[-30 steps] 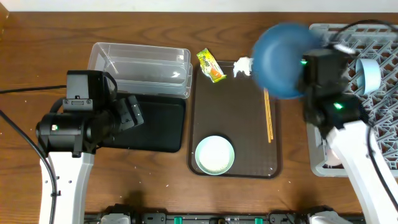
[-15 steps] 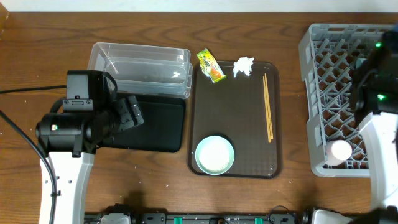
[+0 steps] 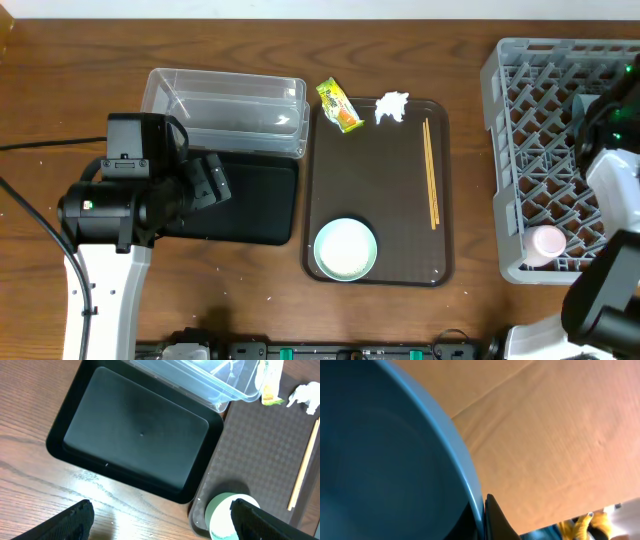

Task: Sort waste into correct bins and load items into the dishwasher rack
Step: 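Carry the teal bowl into the dish rack and release it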

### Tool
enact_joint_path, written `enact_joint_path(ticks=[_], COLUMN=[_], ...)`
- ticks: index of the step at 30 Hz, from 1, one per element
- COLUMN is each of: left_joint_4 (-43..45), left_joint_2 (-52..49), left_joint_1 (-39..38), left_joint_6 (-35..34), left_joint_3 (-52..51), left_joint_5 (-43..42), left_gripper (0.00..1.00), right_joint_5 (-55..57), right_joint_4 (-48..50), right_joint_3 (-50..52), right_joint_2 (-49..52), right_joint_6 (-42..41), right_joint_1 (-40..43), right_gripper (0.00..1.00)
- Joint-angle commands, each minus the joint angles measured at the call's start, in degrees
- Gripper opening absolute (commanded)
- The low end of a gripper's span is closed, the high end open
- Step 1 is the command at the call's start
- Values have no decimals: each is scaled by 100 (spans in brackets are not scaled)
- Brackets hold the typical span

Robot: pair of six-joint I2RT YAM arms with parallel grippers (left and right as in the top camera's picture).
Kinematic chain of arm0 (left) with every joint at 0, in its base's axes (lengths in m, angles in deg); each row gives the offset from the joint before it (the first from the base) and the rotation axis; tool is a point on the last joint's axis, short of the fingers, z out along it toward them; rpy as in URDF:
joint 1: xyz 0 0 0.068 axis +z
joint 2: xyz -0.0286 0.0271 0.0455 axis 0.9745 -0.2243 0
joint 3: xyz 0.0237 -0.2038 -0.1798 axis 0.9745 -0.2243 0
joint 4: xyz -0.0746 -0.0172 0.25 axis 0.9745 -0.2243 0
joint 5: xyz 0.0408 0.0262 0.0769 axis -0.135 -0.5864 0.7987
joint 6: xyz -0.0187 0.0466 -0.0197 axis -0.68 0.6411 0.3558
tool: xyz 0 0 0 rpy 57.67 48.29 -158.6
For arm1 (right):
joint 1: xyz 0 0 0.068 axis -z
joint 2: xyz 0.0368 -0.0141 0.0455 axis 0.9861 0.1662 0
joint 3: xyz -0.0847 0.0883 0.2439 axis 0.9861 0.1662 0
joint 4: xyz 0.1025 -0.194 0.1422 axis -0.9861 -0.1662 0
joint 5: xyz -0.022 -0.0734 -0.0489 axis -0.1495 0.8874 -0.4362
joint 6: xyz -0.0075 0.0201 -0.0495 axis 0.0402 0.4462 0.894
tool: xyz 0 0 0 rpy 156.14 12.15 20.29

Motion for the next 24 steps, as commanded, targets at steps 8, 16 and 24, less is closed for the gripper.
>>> enact_joint_path(ticks=[8, 16, 24], left_joint_4=[-4, -4, -4], left_joint_2=[4, 4, 4], left_joint_1=[26, 26, 26], left_joint_6=[-31, -31, -31], left_joint_3=[2, 2, 2], left_joint_5=[72, 72, 72], left_gripper=[89, 90, 90], right_joint_5=[-511, -599, -1021], right_joint_4=[72, 262, -197], right_joint_3=[-46, -46, -46], right_joint_2=[319, 114, -490], right_joint_6=[511, 511, 356], right_joint_1=[-723, -1239, -2319], right_gripper=[46, 86, 89])
